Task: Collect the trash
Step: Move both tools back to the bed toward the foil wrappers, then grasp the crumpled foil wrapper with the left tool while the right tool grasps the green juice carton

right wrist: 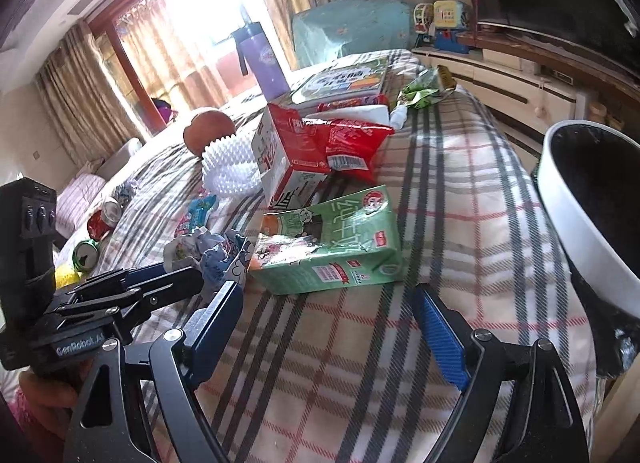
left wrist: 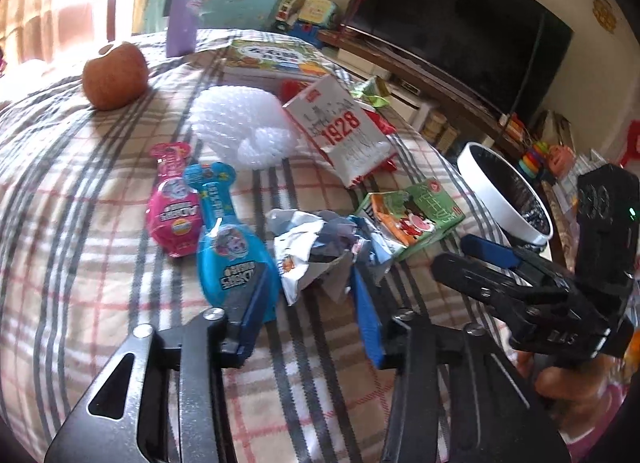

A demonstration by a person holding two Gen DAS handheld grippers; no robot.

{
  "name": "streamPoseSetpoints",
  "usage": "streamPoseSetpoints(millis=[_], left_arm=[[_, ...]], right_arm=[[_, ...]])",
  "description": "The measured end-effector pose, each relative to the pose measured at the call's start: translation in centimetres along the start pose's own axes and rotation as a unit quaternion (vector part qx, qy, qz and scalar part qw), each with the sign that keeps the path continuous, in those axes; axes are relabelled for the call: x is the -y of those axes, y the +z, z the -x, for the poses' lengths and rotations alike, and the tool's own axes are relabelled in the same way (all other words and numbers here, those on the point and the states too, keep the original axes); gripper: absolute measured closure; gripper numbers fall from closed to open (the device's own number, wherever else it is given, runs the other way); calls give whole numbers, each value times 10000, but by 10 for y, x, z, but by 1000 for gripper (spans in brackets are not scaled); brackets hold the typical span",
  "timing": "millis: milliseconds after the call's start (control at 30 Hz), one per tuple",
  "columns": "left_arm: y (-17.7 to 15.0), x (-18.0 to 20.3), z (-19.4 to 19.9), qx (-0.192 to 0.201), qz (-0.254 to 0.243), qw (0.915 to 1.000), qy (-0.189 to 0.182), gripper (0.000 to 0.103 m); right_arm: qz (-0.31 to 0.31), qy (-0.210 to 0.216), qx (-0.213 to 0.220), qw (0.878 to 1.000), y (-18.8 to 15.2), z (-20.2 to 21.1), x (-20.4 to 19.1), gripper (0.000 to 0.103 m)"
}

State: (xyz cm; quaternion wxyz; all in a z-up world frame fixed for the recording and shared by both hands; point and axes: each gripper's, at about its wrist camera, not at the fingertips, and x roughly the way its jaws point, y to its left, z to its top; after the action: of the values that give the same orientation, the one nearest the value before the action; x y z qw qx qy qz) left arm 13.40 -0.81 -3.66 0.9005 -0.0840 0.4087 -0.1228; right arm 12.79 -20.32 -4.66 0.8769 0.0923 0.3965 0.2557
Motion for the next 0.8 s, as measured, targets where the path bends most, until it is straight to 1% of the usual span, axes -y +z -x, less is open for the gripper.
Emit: streamPoseSetpoints(millis=[33, 100, 133, 267, 500, 533, 600, 633, 667, 700, 767, 800], left_arm=[[-1, 1, -1, -23, -32, 10000, 4, 74], [-1, 0, -1, -18, -35, 10000, 14, 75], [-2, -3, -1, -23, 8, 10000, 0, 79], [-2, -13, 2, -31, 165, 9999, -36, 85], [-4, -20, 8, -10, 225, 9997, -1, 88], [-5, -21, 8, -11, 227, 9997, -2, 88], [-5, -20, 8, -10, 228, 9997, 2, 88], [-5, -19, 9, -7, 224, 9997, 1, 88], [-5, -19, 9, -4, 219, 9998, -1, 89], [-5, -19, 9, 2, 212, 9998, -2, 89], [-4, -17, 9, 9, 189, 9998, 1, 89], [-4, -16, 9, 11, 182, 9998, 0, 89]], right_arm=[[18, 10, -35, 10000, 1, -2, 0, 15], [83, 12, -77, 9999, 3, -6, -3, 15], [113, 2, -85, 9999, 4, -7, -5, 15], [232, -95, -174, 9995, 9, -17, -10, 15], [423, -276, -307, 9983, 12, -28, -18, 14], [425, -285, -301, 9982, 13, -28, -18, 14], [404, -306, -284, 9983, 13, -27, -17, 19], [387, -316, -260, 9984, 14, -27, -15, 29], [369, -291, -240, 9986, 14, -25, -14, 44], [341, -268, -246, 9988, 13, -24, -13, 51], [308, -342, -277, 9986, 12, -23, -11, 76], [296, -344, -276, 9986, 12, -23, -10, 78]])
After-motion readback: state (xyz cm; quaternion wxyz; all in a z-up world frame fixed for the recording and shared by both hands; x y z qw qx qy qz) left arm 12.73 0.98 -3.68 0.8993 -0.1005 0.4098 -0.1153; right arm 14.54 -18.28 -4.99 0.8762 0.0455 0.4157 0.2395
